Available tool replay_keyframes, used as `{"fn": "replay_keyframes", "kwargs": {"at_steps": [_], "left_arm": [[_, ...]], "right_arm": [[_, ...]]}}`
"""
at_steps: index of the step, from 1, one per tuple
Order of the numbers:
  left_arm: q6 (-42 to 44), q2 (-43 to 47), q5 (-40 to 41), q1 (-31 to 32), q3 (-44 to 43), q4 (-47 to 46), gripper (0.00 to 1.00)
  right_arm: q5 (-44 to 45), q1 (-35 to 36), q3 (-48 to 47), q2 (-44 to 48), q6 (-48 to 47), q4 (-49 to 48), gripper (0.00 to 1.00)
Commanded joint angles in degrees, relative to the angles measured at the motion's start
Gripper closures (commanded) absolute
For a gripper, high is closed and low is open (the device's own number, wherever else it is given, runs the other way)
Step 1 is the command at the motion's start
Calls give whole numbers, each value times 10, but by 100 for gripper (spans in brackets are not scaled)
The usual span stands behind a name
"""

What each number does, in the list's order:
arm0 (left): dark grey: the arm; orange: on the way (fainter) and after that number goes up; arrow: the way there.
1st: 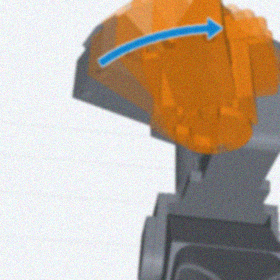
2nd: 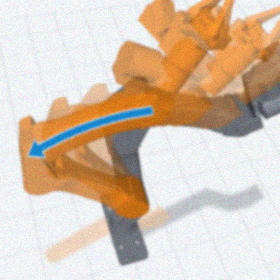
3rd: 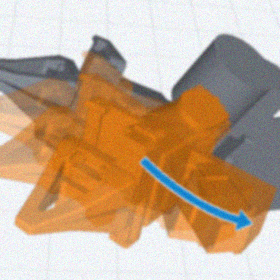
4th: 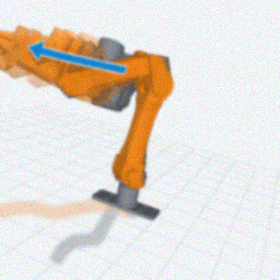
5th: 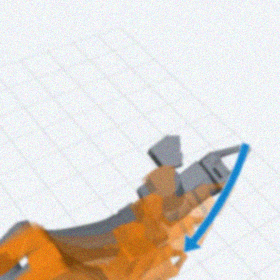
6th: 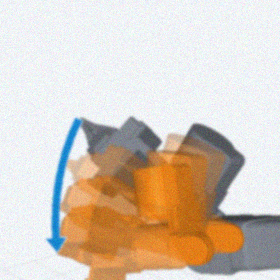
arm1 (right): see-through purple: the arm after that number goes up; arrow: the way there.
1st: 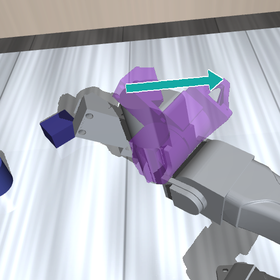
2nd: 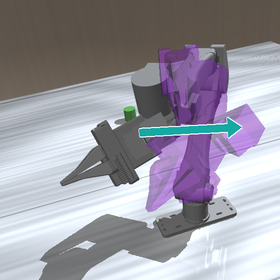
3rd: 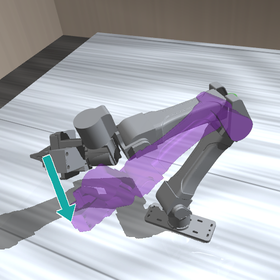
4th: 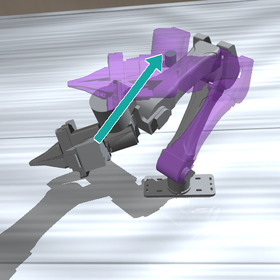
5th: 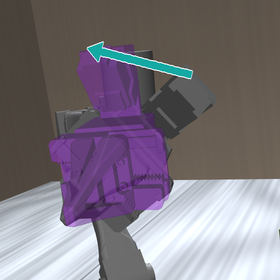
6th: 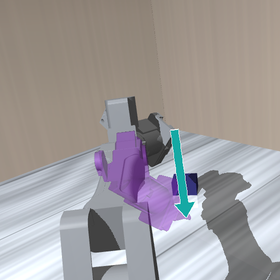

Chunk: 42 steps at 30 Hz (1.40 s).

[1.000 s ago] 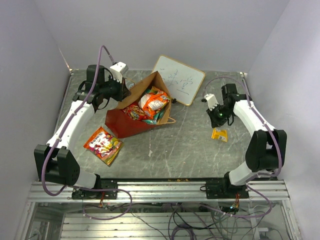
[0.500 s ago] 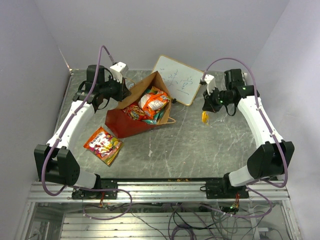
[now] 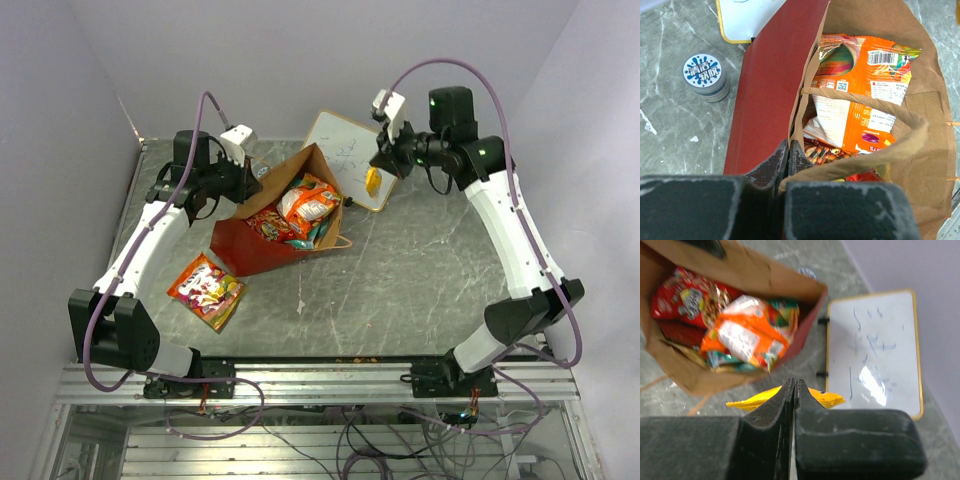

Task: Place the snacks into the paper bag
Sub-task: Place the snack in the paper bag.

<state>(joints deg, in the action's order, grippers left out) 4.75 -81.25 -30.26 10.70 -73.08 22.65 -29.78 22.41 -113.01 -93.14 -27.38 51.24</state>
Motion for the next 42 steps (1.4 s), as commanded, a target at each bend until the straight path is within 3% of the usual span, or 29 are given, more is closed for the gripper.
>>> {"fn": "replay_keyframes", "kwargs": {"at_steps": [1, 7, 15, 24, 34, 42], "left_arm": [[25, -15, 12, -2, -31, 15, 93], [28, -47, 7, -2, -88, 66, 93], [18, -96, -21, -7, -170, 124, 93], [26, -101, -23, -8, -175, 131, 93], [24, -103, -28, -10, -178, 132, 93], [26, -92, -29, -12, -164, 124, 93]], "right_arm": [[-23, 55, -81, -42, 28, -17, 100], [-95, 124, -131, -92, 68, -77, 100], [-168, 161, -109, -132, 127, -197, 100], [-203, 177, -148, -220, 157, -230, 100], [-215, 190, -119, -268, 152, -249, 100], [-110, 190, -24, -243, 90, -233, 100]]}}
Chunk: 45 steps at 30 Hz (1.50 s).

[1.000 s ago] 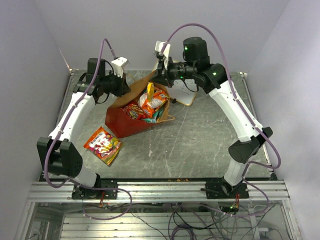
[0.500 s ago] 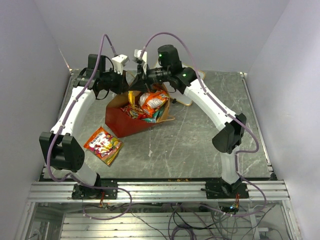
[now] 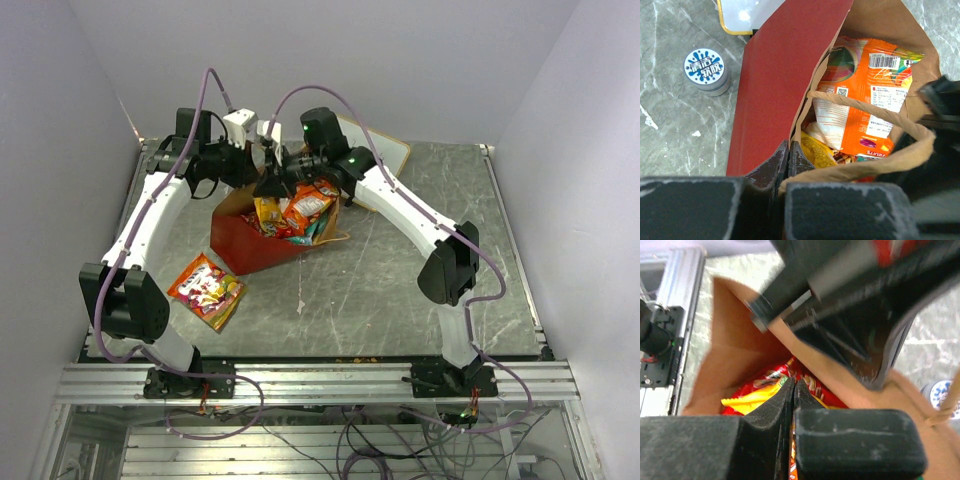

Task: Place the snacks into the paper bag
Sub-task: Place the snack in the paper bag.

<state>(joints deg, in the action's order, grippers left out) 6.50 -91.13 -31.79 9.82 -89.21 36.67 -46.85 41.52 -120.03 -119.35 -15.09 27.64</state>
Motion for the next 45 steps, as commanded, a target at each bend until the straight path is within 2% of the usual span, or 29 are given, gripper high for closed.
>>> {"fn": "replay_keyframes", "kwargs": {"at_steps": [1, 8, 14, 20, 26, 30, 35, 43, 45], "left_arm": [[9, 8, -14, -3, 0, -17, 93], [13, 17, -18, -3, 15, -26, 93], [18, 17, -13, -3, 17, -25, 93], [16, 8, -5, -3, 6, -20, 93], [13, -2, 6, -6, -9, -12, 93], [17, -7, 13, -11, -15, -10, 93], [29, -26, 11, -26, -41, 12, 93], [36, -36, 11, -36, -52, 18, 93], [40, -36, 18, -38, -56, 19, 93]], "right_arm": [[73, -1, 56, 20, -34, 4, 99], [80, -1, 27, -18, -38, 76, 81], [70, -1, 20, -5, -19, 63, 56], [47, -1, -3, 8, -1, 62, 38], [11, -2, -31, 9, 12, 74, 31], [24, -3, -53, 19, 8, 80, 28], [66, -12, -81, 32, -11, 108, 24], [133, -36, -28, 94, -18, 106, 20], [180, -41, -2, 113, -10, 94, 20]]}}
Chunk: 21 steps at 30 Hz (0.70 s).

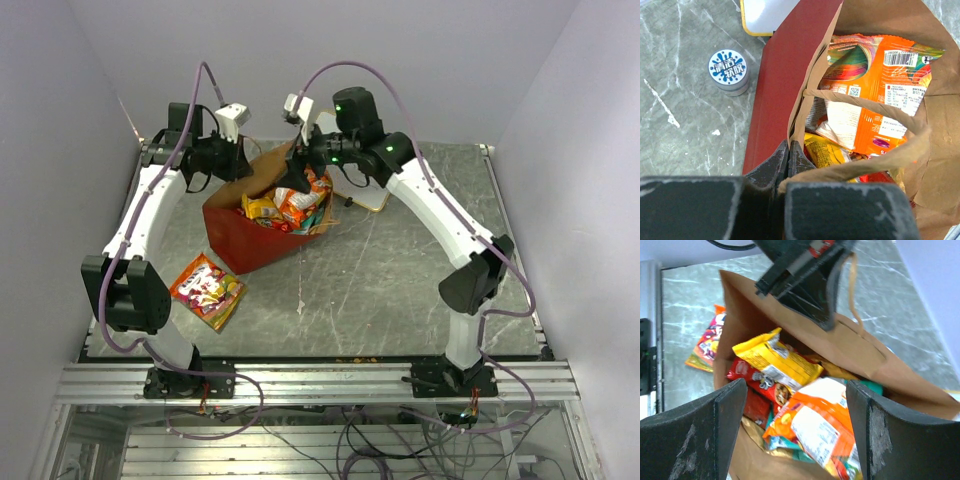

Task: Place the snacks into the paper bag
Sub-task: Place the snack in the paper bag, then adjust the paper bag at the center of the board.

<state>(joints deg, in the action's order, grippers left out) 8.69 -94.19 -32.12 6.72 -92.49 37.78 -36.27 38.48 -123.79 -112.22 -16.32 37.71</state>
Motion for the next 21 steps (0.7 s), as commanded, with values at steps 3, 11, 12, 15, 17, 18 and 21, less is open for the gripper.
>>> {"fn": "replay_keyframes", "kwargs": {"at_steps": [3, 11, 12, 15, 17, 18, 21], "left_arm": [[23, -7, 40, -9, -32, 9, 93], [21, -11, 62, -13, -49, 0, 93], [21, -12, 65, -13, -52, 1, 93], [20, -11, 86, -13, -58, 1, 92], [19, -10, 109, -14, -56, -4, 92], [19, -10, 120, -15, -56, -7, 92], [21, -18, 146, -18, -58, -9, 92]], "right_arm": [[182, -13, 63, 60, 15, -26, 20], [272, -61, 50, 13, 67, -12, 23], [272, -63, 49, 6, 68, -11, 24], [264, -64, 46, -13, 73, -5, 25], [254, -66, 49, -16, 75, -9, 25], [250, -66, 52, -15, 75, -11, 25], [231, -73, 47, -12, 76, -11, 25]]}}
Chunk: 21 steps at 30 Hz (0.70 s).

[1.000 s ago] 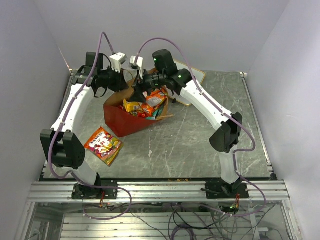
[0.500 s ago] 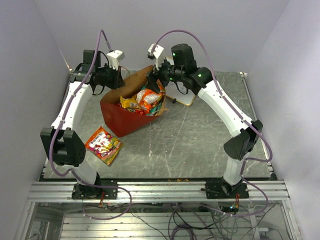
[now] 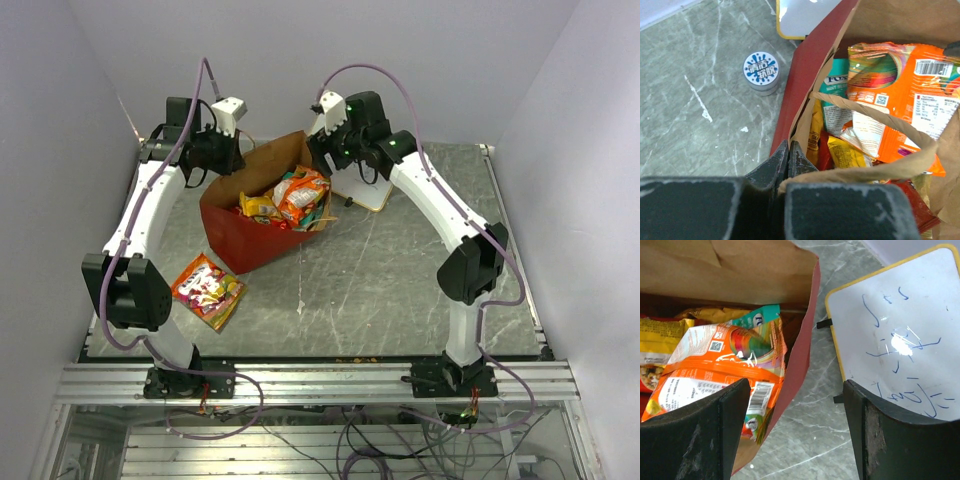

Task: Place the snacks into the paper bag
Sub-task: Adjust the paper bag at the center of the board.

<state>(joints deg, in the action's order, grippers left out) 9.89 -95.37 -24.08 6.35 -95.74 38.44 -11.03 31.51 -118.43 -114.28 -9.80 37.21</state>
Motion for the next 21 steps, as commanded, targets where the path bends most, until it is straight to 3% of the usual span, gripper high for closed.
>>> {"fn": "replay_keyframes", "kwargs": {"at_steps": [1, 4, 8, 16, 21], "left_arm": [[9, -10, 69, -17, -28, -14, 91], [3, -18, 55, -29, -34, -10, 87], [-2, -15, 23, -33, -37, -8, 62], [-4, -28, 32, -42, -62, 15, 31], [-17, -17, -40, -53, -77, 32, 16]], "right_arm": [[-36, -8, -11, 9, 12, -3, 25], [-88, -27, -5, 25, 11, -5, 25], [-150, -55, 22, 60, 3, -13, 25], [-145, -78, 56, 100, -33, 6, 25], [-144, -92, 96, 127, -47, 5, 25]]}}
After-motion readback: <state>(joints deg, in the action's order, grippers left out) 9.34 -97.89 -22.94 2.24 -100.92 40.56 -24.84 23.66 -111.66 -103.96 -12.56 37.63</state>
